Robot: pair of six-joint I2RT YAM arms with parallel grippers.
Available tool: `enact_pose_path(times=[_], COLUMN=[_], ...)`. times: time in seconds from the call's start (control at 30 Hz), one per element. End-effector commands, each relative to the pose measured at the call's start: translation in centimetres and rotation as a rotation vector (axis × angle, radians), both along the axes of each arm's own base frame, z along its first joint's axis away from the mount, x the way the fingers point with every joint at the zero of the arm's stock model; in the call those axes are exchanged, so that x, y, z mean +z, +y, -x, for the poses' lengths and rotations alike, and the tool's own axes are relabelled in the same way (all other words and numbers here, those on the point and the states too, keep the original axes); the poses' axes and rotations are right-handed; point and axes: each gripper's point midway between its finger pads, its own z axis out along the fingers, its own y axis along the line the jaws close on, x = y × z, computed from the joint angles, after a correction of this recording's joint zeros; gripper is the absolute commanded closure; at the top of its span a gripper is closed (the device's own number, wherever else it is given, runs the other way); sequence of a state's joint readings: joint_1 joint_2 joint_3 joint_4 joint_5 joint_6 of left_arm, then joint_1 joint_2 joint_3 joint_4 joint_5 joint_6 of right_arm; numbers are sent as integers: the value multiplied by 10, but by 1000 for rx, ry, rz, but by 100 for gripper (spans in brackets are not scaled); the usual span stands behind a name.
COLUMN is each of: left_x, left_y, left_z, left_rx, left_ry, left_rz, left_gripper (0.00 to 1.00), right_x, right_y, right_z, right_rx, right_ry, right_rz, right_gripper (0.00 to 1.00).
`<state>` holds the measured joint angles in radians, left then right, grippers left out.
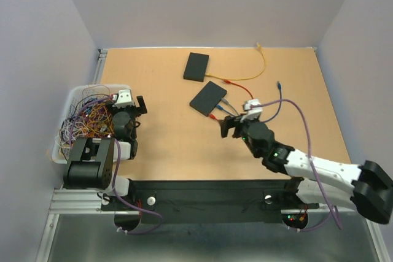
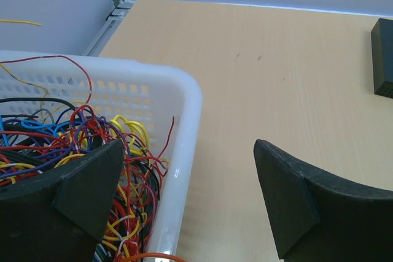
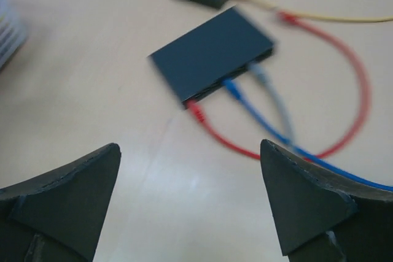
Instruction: Insert the plug into the switch port
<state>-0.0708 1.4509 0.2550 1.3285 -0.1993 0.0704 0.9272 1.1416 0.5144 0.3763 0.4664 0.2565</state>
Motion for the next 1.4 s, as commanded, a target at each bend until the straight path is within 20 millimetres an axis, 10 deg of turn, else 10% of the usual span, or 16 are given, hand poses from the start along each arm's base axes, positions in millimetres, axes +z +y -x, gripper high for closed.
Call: enact_pose_path(times=[0.0,0.2,0.4,1.37], left_x=[46,46,46,46], left_y=[1,1,1,1], left_z=[-1,-1,-1,-1], left_rx=[2,2,1,1], left_ry=[-194,-196,-194,-196], left_rz=[9,8,7,7], left_gripper=[1,1,1,1], right_x=[26,32,-4,-64], right_y=[-117,-220,-272,-267], right_z=[-13,-11,-28,-103], right_rx=[-508,-805,-926,-669], right_ry=[-178,-245,-195,-211], right_rz=[31,-2,-1,46], right_gripper=[0,0,0,0])
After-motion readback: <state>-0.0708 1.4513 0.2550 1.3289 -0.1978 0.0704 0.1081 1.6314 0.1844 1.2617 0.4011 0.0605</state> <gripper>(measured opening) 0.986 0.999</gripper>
